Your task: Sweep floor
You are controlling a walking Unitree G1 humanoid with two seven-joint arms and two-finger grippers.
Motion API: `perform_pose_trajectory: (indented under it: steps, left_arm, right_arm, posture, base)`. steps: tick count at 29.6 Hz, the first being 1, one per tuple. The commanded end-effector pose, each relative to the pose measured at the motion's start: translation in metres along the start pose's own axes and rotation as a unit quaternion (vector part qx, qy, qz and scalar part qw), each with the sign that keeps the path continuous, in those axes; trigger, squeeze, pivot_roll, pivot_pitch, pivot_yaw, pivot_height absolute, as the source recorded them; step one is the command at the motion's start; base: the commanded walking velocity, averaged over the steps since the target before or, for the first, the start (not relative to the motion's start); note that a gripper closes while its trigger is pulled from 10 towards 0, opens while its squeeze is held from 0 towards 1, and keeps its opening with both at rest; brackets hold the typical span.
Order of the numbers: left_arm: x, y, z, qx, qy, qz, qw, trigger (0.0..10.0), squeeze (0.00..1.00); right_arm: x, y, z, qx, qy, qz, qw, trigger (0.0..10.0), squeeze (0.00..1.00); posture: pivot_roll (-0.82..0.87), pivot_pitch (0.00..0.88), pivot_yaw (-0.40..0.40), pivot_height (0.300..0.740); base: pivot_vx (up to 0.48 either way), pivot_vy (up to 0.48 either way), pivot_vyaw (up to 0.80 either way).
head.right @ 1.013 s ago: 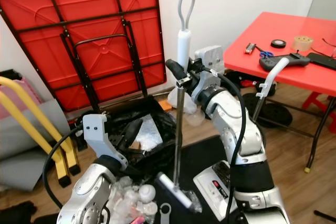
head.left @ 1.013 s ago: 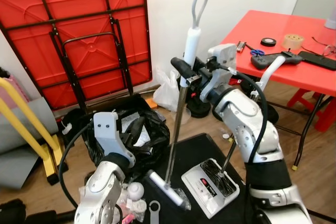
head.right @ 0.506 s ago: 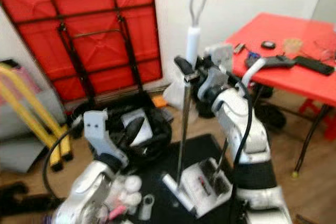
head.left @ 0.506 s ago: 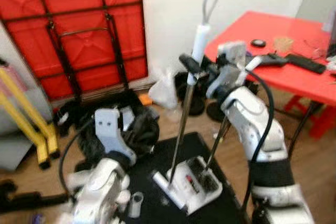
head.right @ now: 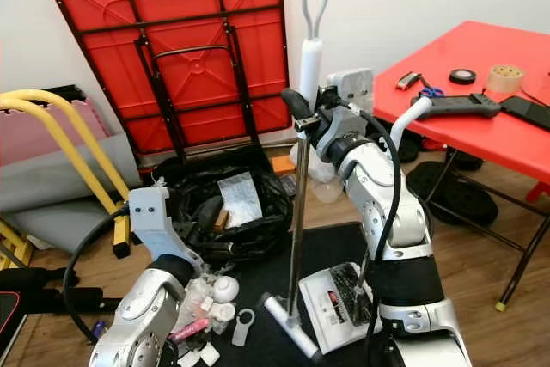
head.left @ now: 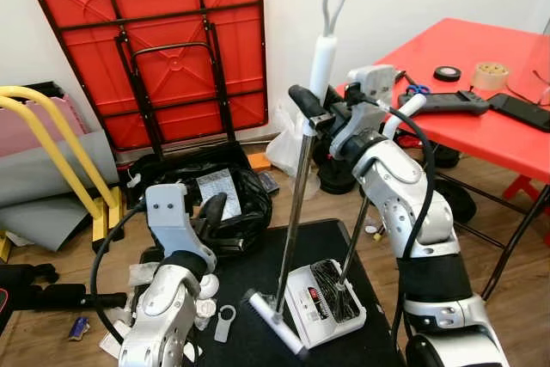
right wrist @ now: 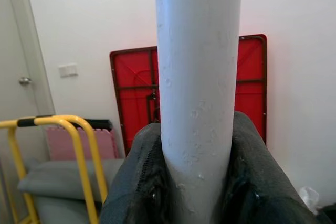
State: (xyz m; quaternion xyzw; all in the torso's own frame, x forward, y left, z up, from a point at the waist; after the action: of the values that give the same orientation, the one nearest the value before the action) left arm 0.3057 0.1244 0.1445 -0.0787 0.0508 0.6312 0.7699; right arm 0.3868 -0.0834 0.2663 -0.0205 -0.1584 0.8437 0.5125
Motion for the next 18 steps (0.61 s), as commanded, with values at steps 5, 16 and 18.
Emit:
perform_pose_trajectory:
  steps: [5, 16, 18]
  left_arm:
    - [0.0013, 0.0019, -0.0008, 0.005, -0.005, -0.005, 1.000, 10.0, 0.00]
    - [-0.0012, 0.0018, -0.0004, 0.004, -0.003, -0.009, 1.000, 10.0, 0.00]
    - [-0.0013, 0.0018, -0.0003, 0.004, -0.002, -0.009, 1.000, 10.0, 0.00]
  right_arm:
    - [0.0047, -0.0033, 0.0101, -0.022, 0.000, 0.008, 1.000, 10.0, 0.00]
    - [0.0071, -0.0034, 0.0106, -0.025, -0.007, 0.010, 1.000, 10.0, 0.00]
    - [0.0069, -0.0034, 0.0106, -0.025, -0.007, 0.010, 1.000, 10.0, 0.00]
  posture:
    - [-0.06, 0.000, -0.031, 0.740]
    - [-0.06, 0.000, -0.035, 0.740]
    - [-0.06, 0.000, -0.035, 0.740]
  base:
    - [0.300, 0.000, 0.75]
    - [0.339, 0.000, 0.22]
    - [0.334, 0.000, 0.00]
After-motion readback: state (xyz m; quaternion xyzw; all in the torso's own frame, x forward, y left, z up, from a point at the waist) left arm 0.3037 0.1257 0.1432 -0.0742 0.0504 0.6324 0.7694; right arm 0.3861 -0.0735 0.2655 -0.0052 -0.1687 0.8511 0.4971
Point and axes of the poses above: a point about 5 cm out from each wrist's last joint towards the gripper, its own y axis pointing back from the gripper into the wrist, its own z axis along the axis of the wrist's last joint, x = y × z, the point moved 6 cm from there along -y, pointing out of the wrist towards the gripper, and after that the axes turned 3 degrees about -y, right-handed, at the moved point
